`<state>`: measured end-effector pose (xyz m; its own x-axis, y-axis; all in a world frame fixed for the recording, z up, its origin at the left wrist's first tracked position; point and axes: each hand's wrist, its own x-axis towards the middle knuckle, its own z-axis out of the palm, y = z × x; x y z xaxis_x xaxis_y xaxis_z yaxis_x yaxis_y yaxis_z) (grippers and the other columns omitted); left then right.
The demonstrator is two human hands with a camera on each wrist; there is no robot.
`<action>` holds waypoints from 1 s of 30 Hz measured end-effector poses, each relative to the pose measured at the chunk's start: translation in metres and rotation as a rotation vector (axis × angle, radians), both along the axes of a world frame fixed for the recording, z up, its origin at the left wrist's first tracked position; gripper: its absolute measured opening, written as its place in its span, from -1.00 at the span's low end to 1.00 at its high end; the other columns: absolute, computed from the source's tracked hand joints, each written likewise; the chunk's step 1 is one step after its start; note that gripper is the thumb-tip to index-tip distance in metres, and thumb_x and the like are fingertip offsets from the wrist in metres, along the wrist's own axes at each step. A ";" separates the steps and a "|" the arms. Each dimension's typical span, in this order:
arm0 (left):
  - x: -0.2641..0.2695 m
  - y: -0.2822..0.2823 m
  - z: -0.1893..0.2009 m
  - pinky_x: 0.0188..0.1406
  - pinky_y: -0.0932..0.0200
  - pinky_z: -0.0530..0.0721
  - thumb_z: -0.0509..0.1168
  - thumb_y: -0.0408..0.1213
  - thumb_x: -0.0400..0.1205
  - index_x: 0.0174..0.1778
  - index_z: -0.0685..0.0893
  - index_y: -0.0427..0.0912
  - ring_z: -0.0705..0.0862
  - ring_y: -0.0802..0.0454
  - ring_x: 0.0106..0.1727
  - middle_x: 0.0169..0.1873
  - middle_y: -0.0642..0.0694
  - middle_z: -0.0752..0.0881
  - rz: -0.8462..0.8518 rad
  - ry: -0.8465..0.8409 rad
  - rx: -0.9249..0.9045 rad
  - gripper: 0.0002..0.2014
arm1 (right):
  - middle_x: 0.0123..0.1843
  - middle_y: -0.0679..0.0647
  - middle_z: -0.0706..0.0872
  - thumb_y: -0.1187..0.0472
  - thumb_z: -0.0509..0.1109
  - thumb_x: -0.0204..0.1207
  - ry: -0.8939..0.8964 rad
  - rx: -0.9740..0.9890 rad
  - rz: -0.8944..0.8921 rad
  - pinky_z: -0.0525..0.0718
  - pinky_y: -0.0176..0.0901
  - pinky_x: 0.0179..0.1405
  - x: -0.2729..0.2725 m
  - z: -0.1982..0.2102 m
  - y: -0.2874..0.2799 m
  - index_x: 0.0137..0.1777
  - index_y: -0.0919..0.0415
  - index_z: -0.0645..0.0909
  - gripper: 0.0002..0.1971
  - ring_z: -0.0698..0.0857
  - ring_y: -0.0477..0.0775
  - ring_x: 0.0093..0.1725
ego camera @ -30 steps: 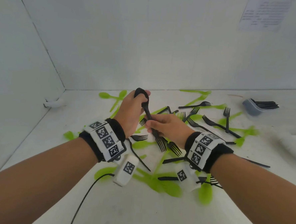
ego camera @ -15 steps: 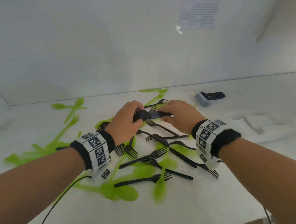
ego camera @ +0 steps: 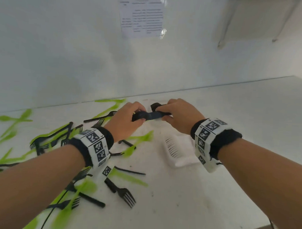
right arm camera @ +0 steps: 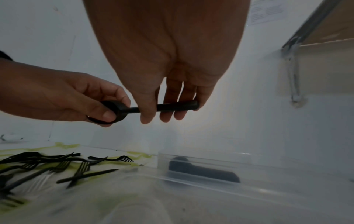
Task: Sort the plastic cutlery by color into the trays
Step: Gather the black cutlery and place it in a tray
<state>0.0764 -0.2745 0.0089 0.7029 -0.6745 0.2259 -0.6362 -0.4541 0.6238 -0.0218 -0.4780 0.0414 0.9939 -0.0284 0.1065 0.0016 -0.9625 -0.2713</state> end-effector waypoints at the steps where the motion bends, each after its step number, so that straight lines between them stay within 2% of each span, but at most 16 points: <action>1: -0.002 -0.012 0.001 -0.10 0.27 0.51 0.41 -0.28 0.65 0.14 0.64 0.07 0.65 0.04 -0.04 0.05 -0.05 0.66 0.004 -0.023 0.013 -0.79 | 0.05 0.06 0.65 0.15 0.36 0.69 0.004 0.006 0.003 0.61 0.10 0.10 -0.001 0.001 -0.012 0.31 -0.11 0.71 -0.73 0.61 0.16 0.09; 5: -0.008 -0.045 0.000 -0.11 0.40 0.43 0.38 -0.30 0.67 0.18 0.63 0.04 0.58 0.19 -0.06 0.02 -0.02 0.59 0.039 -0.080 0.040 -0.78 | 0.03 0.05 0.62 0.16 0.37 0.67 0.028 0.007 0.019 0.59 0.05 0.10 0.000 -0.002 -0.044 0.30 -0.07 0.71 -0.74 0.61 0.16 0.09; 8: -0.008 -0.060 -0.003 -0.13 0.45 0.39 0.36 -0.29 0.68 0.19 0.62 0.02 0.53 0.26 -0.08 0.01 -0.01 0.56 0.043 -0.083 0.076 -0.80 | 0.08 0.08 0.63 0.14 0.34 0.67 0.066 -0.008 0.033 0.59 0.09 0.17 0.007 -0.006 -0.058 0.32 -0.03 0.68 -0.74 0.62 0.19 0.13; 10: -0.004 -0.066 -0.004 -0.14 0.48 0.38 0.35 -0.29 0.68 0.19 0.62 -0.01 0.52 0.28 -0.09 0.00 -0.01 0.56 0.038 -0.086 0.092 -0.80 | 0.12 0.05 0.64 0.06 0.34 0.67 0.080 -0.062 0.057 0.52 0.12 0.32 0.012 -0.009 -0.062 0.36 -0.06 0.63 -0.71 0.63 0.16 0.16; 12: 0.001 -0.072 -0.006 -0.13 0.52 0.38 0.35 -0.30 0.68 0.19 0.62 -0.03 0.51 0.30 -0.08 0.00 -0.01 0.56 0.033 -0.093 0.095 -0.81 | 0.17 -0.04 0.63 -0.12 0.34 0.65 0.081 -0.111 0.079 0.33 0.19 0.54 0.016 -0.012 -0.065 0.43 -0.18 0.56 -0.63 0.60 0.06 0.19; 14: 0.006 -0.079 -0.008 -0.12 0.54 0.39 0.35 -0.31 0.67 0.19 0.62 -0.04 0.51 0.30 -0.08 0.00 0.00 0.55 0.029 -0.100 0.087 -0.81 | 0.16 -0.06 0.62 -0.18 0.32 0.66 0.077 -0.107 0.075 0.24 0.23 0.59 0.019 -0.013 -0.071 0.43 -0.23 0.55 -0.64 0.59 0.05 0.19; 16: 0.011 -0.086 -0.010 -0.10 0.46 0.42 0.36 -0.31 0.67 0.19 0.62 -0.02 0.53 0.24 -0.09 0.00 -0.01 0.56 0.022 -0.083 0.083 -0.80 | 0.11 -0.06 0.62 -0.12 0.27 0.71 0.079 -0.091 0.056 0.28 0.21 0.56 0.024 -0.013 -0.077 0.38 -0.21 0.57 -0.72 0.63 0.08 0.16; 18: 0.017 -0.093 -0.014 -0.01 0.21 0.54 0.37 -0.26 0.65 0.18 0.61 0.05 0.56 0.10 -0.05 0.01 -0.04 0.59 0.012 -0.053 0.098 -0.79 | 0.06 -0.08 0.59 -0.09 0.22 0.74 0.108 -0.101 0.042 0.30 0.19 0.52 0.028 -0.014 -0.082 0.37 -0.21 0.59 -0.73 0.59 0.06 0.08; 20: 0.024 -0.098 -0.015 0.15 -0.08 0.62 0.39 -0.07 0.57 0.19 0.58 0.17 0.59 -0.04 0.06 0.03 -0.02 0.64 0.011 -0.022 0.133 -0.72 | 0.05 -0.07 0.59 -0.07 0.20 0.75 0.117 -0.125 0.038 0.36 0.15 0.44 0.032 -0.014 -0.088 0.38 -0.22 0.59 -0.73 0.53 0.04 0.00; 21: 0.028 -0.101 -0.016 0.24 -0.14 0.60 0.38 0.04 0.52 0.24 0.57 0.21 0.59 -0.09 0.14 0.06 0.01 0.64 0.009 -0.006 0.162 -0.64 | 0.06 -0.04 0.61 -0.06 0.20 0.76 0.118 -0.129 0.032 0.41 0.11 0.37 0.034 -0.015 -0.092 0.38 -0.21 0.60 -0.73 0.54 0.05 -0.01; 23: 0.035 -0.107 -0.013 0.37 -0.15 0.52 0.33 0.08 0.47 0.40 0.52 0.19 0.54 -0.11 0.30 0.14 0.04 0.61 0.014 0.048 0.198 -0.48 | 0.10 0.03 0.63 -0.03 0.21 0.76 0.130 -0.127 0.008 0.54 0.07 0.24 0.039 -0.014 -0.103 0.37 -0.17 0.61 -0.74 0.62 0.12 0.03; 25: 0.045 -0.116 -0.009 0.41 -0.14 0.49 0.25 -0.06 0.54 0.47 0.49 0.12 0.50 -0.07 0.36 0.22 0.01 0.60 0.048 0.084 0.161 -0.49 | 0.13 0.06 0.62 -0.03 0.20 0.76 0.155 -0.122 -0.020 0.63 0.11 0.16 0.045 -0.012 -0.117 0.35 -0.12 0.62 -0.75 0.66 0.18 0.08; 27: 0.058 -0.127 -0.009 0.42 -0.15 0.49 0.18 -0.24 0.63 0.47 0.51 0.04 0.49 -0.07 0.37 0.27 -0.05 0.60 0.098 0.046 0.150 -0.56 | 0.13 0.06 0.59 -0.01 0.20 0.77 0.184 -0.120 -0.038 0.66 0.11 0.12 0.052 -0.013 -0.131 0.32 -0.10 0.63 -0.76 0.65 0.18 0.07; 28: 0.065 -0.133 -0.009 0.44 -0.17 0.48 0.19 -0.28 0.66 0.48 0.52 0.02 0.48 -0.11 0.39 0.31 -0.08 0.60 0.125 0.015 0.192 -0.56 | 0.11 0.04 0.58 -0.01 0.20 0.77 0.201 -0.126 -0.038 0.66 0.11 0.11 0.055 -0.014 -0.137 0.30 -0.09 0.63 -0.77 0.65 0.17 0.06; 30: 0.078 -0.143 -0.013 0.52 -0.19 0.42 0.30 -0.22 0.66 0.54 0.50 0.03 0.43 -0.21 0.51 0.47 -0.14 0.54 0.138 -0.035 0.355 -0.52 | 0.07 0.01 0.57 0.00 0.20 0.77 0.241 -0.135 -0.020 0.66 0.14 0.13 0.063 -0.017 -0.148 0.26 -0.10 0.65 -0.78 0.64 0.15 0.05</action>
